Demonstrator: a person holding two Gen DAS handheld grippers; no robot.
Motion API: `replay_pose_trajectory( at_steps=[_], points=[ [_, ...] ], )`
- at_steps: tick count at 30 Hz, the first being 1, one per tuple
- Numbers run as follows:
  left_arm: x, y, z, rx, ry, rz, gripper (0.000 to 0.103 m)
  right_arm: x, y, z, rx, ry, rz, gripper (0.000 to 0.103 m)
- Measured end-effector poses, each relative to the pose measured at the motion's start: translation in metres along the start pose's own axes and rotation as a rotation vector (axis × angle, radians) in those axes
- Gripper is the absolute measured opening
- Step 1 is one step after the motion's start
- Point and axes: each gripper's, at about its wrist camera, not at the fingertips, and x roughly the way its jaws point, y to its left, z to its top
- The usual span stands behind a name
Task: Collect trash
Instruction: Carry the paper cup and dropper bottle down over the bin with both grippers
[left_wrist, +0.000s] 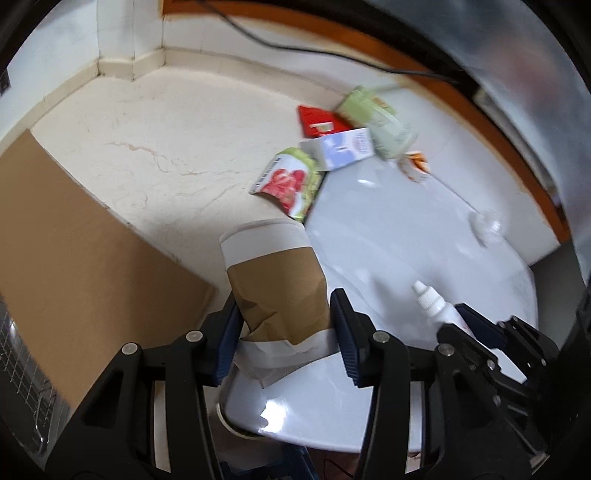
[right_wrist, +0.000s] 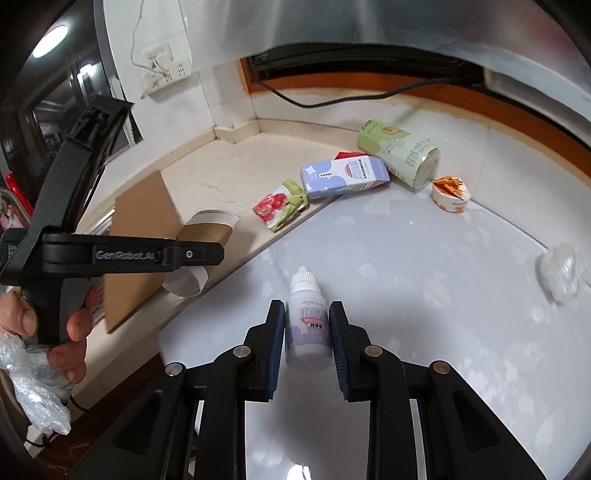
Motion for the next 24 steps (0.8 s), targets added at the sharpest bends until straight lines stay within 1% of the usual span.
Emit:
replay_pose_trajectory(
  at_steps=[5,9,13,16,18,21,24],
  points=[
    [-0.044,-0.016,-0.035,0.067,-0.041,-0.022,0.043,-0.045,0.014,-0.024,0.019,-0.044,0.032,0.024],
    [-0.073,-0.024,-0.077,0.118,-0.071,-0.036,0.043,-0.082,0.033,-0.05,0.007,-0.087,0.044,0.024],
    [-0.09,-0.03,-0.125,0.167,-0.095,-0.026,0.043,-0.11,0.056,-0.083,-0.02,-0.11,0.063,0.024],
    [-0.095,-0.037,-0.162,0.199,-0.105,-0.014,0.043,-0.124,0.074,-0.115,-0.046,-0.104,0.076,0.024],
    [-0.094,-0.038,-0.186,0.216,-0.101,0.002,0.043,-0.127,0.083,-0.131,-0.066,-0.098,0.077,0.024],
    [-0.086,-0.037,-0.214,0.222,-0.071,0.02,0.044,-0.127,0.097,-0.159,-0.092,-0.071,0.071,0.024],
    [-0.069,-0.029,-0.239,0.206,-0.028,0.036,0.044,-0.118,0.108,-0.19,-0.114,-0.027,0.057,0.024]
  ],
)
